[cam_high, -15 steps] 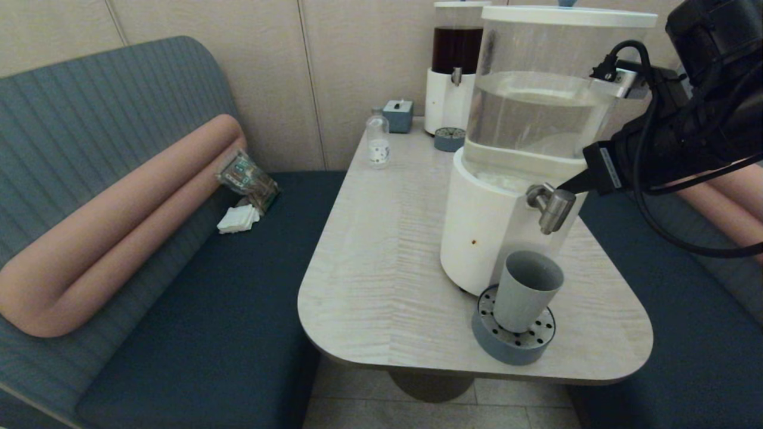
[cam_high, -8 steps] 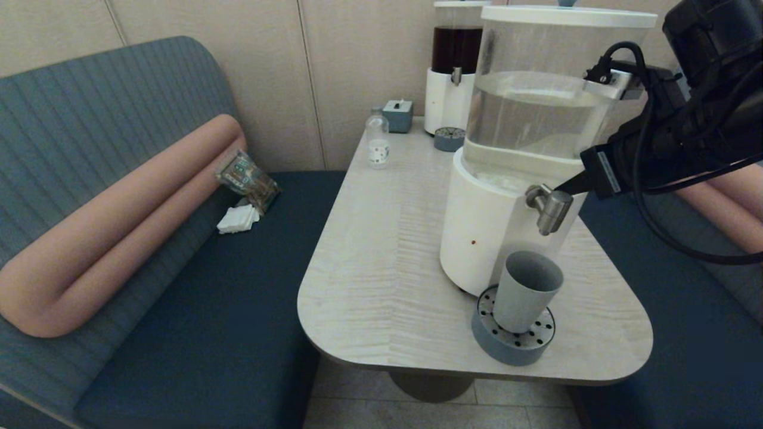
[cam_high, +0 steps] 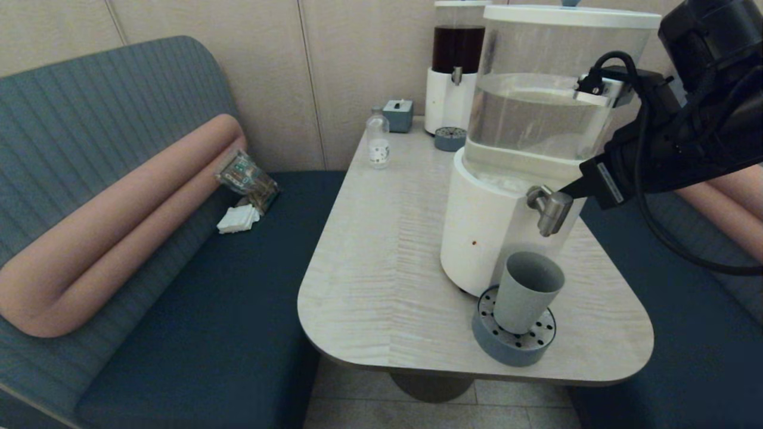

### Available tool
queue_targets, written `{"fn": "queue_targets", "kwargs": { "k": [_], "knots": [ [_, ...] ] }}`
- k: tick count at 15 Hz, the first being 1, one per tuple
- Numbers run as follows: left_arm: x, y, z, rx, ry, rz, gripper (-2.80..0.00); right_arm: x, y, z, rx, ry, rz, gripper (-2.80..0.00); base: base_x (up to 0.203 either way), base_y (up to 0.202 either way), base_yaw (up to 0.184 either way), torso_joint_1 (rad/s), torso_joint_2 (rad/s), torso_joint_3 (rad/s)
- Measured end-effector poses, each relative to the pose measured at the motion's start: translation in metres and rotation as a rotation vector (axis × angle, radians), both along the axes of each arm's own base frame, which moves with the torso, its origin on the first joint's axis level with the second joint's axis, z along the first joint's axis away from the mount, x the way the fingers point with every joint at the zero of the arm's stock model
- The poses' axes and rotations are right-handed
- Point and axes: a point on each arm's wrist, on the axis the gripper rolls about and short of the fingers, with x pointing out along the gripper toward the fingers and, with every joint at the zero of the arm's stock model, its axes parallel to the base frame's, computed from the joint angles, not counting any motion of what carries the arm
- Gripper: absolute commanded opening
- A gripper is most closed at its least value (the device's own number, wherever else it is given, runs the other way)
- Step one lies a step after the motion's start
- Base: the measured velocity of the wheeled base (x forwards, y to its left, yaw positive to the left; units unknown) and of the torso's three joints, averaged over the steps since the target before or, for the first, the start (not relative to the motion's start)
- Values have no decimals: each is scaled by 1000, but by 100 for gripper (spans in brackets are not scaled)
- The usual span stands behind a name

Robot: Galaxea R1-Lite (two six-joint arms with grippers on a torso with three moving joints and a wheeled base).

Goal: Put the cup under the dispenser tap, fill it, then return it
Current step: Turn on the faucet

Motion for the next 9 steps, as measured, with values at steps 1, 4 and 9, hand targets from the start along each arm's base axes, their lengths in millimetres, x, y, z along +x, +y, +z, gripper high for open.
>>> {"fn": "queue_targets", "kwargs": {
  "k": [1,4,9],
  "knots": [
    [0,0,0,0,0,0,-280,0,0,1,-4,-12,6,-280,0,0,0,0,0,0],
    [0,0,0,0,0,0,-280,5,2,4,2,-65,10,-280,0,0,0,0,0,0],
    [0,0,0,0,0,0,-280,7,2,3,-5,-71,7,-280,0,0,0,0,0,0]
  ]
}}
